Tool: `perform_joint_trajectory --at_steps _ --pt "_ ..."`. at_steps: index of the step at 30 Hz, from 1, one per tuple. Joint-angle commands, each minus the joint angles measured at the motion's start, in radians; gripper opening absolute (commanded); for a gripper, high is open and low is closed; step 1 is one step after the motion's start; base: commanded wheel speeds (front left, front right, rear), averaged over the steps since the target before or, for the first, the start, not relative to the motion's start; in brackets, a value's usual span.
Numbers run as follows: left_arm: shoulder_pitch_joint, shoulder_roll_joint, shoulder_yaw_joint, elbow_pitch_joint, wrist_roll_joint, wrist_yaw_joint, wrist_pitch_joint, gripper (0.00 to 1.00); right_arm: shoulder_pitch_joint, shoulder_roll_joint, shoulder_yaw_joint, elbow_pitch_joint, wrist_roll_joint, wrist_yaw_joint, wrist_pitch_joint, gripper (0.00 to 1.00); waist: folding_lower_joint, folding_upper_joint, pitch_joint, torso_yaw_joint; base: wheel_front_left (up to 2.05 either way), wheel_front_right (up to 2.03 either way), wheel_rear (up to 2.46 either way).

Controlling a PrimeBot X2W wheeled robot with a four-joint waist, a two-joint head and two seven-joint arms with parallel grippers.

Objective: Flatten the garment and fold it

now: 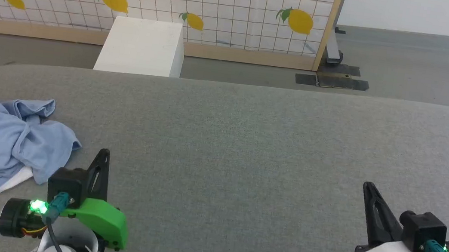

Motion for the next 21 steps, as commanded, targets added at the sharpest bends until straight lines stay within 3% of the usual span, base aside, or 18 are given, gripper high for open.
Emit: perform_joint_trajectory --at_steps 1,21 --pt "0.014 -0.005 0.004 -0.003 0.010 0.007 0.001 0.00 -0.016 0.002 0.001 -0.005 -0.006 -0.002 0.003 0.00 0.0000 0.0000 0.000 0.000 0.00 0.00 0.00" --pt "0.014 -0.005 0.004 -0.003 0.010 0.007 0.001 0.00 -0.016 0.002 0.001 -0.005 -0.006 -0.002 0.003 0.00 0.0000 0.0000 0.000 0.000 0.00 0.00 0.00"
